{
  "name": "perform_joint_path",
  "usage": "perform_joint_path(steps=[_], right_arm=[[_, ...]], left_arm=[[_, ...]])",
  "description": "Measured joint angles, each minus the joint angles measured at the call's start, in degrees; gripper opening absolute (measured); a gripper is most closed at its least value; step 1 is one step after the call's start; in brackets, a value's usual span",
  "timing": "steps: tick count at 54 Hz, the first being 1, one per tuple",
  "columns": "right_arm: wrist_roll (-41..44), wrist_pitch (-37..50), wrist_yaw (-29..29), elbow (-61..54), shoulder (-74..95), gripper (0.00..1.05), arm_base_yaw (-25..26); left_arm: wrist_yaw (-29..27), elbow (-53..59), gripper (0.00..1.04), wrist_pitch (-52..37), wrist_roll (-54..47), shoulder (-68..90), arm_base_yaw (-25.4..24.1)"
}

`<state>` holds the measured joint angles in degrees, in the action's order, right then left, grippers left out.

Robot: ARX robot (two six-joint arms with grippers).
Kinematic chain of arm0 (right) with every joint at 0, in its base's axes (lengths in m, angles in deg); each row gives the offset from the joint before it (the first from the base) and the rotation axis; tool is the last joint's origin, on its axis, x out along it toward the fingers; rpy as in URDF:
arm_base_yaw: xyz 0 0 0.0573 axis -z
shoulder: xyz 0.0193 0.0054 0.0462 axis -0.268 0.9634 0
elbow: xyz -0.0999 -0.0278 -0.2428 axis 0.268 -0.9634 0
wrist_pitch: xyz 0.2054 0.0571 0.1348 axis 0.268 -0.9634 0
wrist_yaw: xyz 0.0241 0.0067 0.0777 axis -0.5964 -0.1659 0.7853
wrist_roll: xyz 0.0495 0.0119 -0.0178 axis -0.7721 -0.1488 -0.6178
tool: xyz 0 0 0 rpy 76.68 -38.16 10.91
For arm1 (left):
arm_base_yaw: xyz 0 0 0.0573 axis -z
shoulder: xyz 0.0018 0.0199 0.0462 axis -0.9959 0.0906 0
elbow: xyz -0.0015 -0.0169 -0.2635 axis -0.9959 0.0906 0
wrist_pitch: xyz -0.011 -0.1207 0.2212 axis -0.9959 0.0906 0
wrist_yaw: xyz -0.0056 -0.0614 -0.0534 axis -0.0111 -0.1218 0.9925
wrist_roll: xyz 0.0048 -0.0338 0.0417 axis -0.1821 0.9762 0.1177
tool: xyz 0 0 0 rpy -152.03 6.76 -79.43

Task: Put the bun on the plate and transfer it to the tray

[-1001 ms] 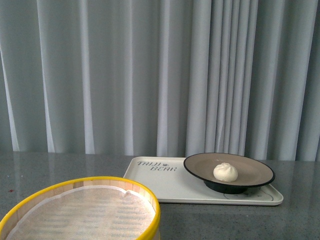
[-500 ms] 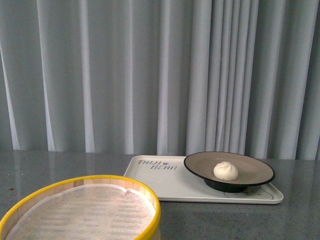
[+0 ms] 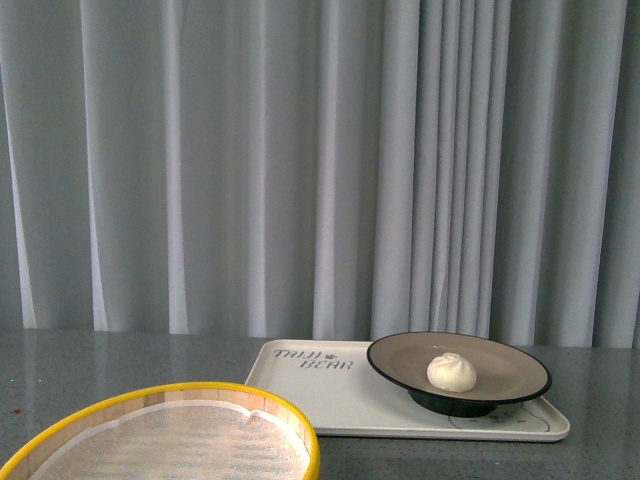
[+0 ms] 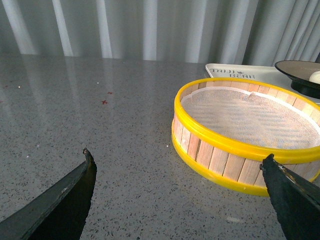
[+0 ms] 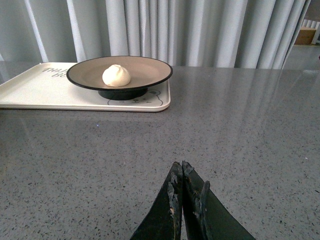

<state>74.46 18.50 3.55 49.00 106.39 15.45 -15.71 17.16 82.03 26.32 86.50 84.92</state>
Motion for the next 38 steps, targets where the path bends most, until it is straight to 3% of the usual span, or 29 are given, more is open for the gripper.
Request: perform_joint_path(steps=[38], right_arm=[[0.0, -21.6, 0.0, -0.3, -23.0, 0.02, 0.0]], left_arm=[[0.0, 0.0, 0.98, 0.0, 0.0, 0.0, 0.0]])
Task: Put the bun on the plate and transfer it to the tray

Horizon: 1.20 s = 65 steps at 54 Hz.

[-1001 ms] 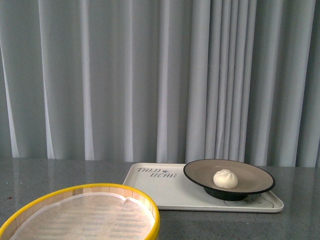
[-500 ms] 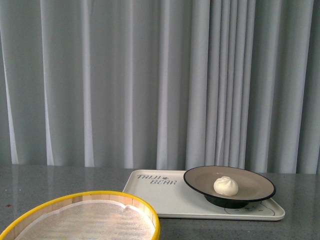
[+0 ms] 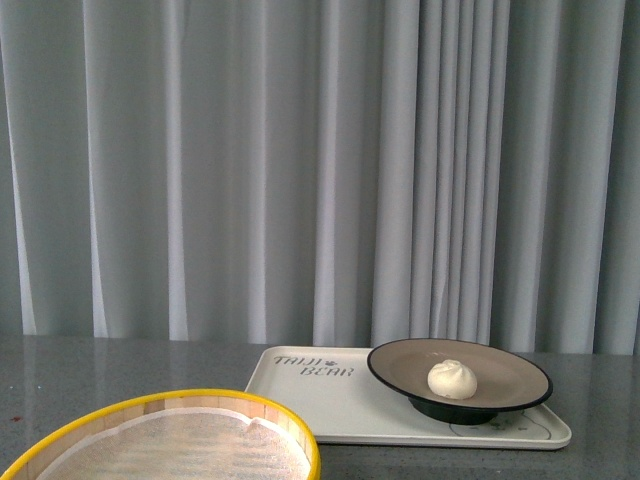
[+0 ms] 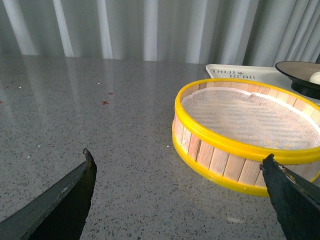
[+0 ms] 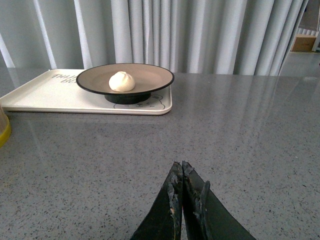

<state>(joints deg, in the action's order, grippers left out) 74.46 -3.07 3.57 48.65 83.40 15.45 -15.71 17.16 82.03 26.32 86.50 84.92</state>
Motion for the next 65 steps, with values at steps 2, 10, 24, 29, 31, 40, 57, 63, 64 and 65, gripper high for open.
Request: perform_joint_path(steps=[2, 10, 24, 29, 31, 40, 57, 63, 64, 65], right_arm=[[0.0, -0.8, 0.0, 0.0, -0.8, 0.02, 0.0], [0.0, -3.4, 0.0, 0.0, -3.5, 0.02, 0.0], [0.0, -6.7, 0.0, 0.0, -6.7, 0.02, 0.0], [0.0, -15.8, 0.1, 0.0, -13.8, 0.02, 0.0], [0.0, -16.3, 0.1, 0.0, -15.1, 0.02, 0.0], [0.0, -16.6, 0.1, 0.0, -16.3, 0.02, 0.0], [0.0, -16.6, 0.2, 0.0, -16.3, 0.51, 0.0], [0.0, -16.6, 0.1, 0.0, -16.3, 0.74, 0.0], [0.0, -16.6, 0.1, 0.0, -16.3, 0.8, 0.0], [0.0, -16.6, 0.1, 0.0, -16.3, 0.83, 0.0]], left_arm=[[0.0, 0.0, 0.98, 0.0, 0.0, 0.0, 0.0], [0.0, 0.0, 0.98, 0.0, 0.0, 0.0, 0.0], [0.0, 0.0, 0.98, 0.0, 0.0, 0.0, 0.0], [0.0, 0.0, 0.98, 0.0, 0.0, 0.0, 0.0], [0.0, 0.0, 0.98, 0.0, 0.0, 0.0, 0.0], [0.0, 0.0, 0.98, 0.0, 0.0, 0.0, 0.0], [0.0, 0.0, 0.98, 0.0, 0.0, 0.0, 0.0], [0.0, 0.0, 0.98, 0.0, 0.0, 0.0, 0.0], [0.0, 0.0, 0.98, 0.0, 0.0, 0.0, 0.0], [0.0, 0.0, 0.98, 0.0, 0.0, 0.0, 0.0]])
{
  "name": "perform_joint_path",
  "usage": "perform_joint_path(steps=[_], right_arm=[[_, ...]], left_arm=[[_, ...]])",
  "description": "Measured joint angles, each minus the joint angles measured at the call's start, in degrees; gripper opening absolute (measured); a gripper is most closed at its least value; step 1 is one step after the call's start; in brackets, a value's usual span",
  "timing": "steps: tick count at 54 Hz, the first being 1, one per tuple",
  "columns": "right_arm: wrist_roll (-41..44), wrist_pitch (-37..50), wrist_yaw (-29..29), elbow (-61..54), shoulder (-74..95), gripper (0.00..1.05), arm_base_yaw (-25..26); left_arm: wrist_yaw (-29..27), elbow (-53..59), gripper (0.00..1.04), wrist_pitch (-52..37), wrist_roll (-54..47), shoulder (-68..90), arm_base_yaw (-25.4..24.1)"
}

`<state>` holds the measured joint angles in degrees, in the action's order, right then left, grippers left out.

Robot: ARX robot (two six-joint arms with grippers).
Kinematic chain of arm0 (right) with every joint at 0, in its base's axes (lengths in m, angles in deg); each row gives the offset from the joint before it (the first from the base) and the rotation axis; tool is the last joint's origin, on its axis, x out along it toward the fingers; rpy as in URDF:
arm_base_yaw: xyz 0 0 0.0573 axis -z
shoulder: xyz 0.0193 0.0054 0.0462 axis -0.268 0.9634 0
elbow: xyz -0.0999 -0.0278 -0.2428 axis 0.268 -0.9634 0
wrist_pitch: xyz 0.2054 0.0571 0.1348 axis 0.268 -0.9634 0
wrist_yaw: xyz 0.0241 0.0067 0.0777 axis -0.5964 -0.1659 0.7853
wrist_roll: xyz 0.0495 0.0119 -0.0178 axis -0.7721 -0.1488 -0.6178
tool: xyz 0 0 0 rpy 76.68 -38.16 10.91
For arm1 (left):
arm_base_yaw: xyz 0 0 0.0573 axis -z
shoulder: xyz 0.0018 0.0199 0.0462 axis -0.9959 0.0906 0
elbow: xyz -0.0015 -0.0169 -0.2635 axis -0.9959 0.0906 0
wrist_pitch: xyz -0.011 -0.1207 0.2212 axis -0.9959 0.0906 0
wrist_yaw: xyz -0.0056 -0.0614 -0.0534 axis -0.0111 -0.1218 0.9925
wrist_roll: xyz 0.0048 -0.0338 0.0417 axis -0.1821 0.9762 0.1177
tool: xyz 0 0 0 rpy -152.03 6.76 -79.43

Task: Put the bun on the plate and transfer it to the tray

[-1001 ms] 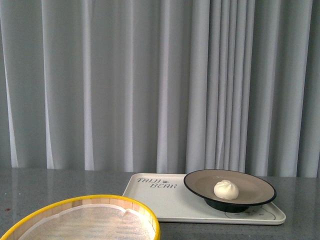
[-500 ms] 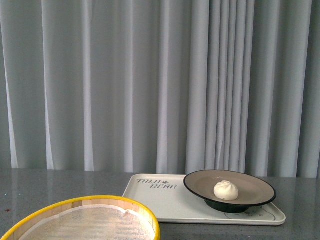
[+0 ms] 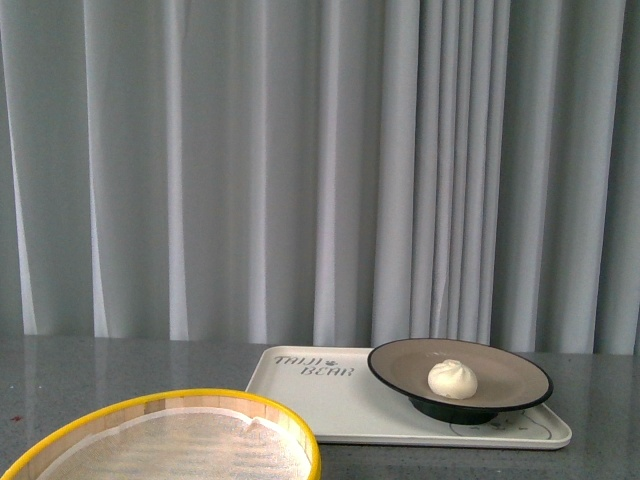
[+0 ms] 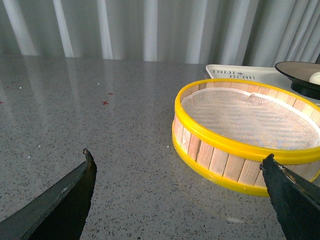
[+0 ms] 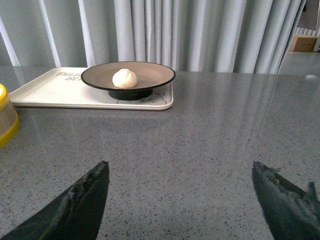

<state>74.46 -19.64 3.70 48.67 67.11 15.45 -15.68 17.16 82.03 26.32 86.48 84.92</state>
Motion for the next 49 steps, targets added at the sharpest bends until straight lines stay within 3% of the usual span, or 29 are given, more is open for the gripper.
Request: perform_joint_path(steps=[4, 49], right_arm=[[0.0, 0.0, 0.0, 0.0, 0.0, 0.98, 0.0], [0.0, 0.0, 0.0, 0.0, 0.0, 0.96, 0.0]], left_arm=[[0.0, 0.0, 0.98, 0.0, 0.0, 0.0, 0.0], [0.0, 0.0, 0.98, 0.0, 0.0, 0.0, 0.0]])
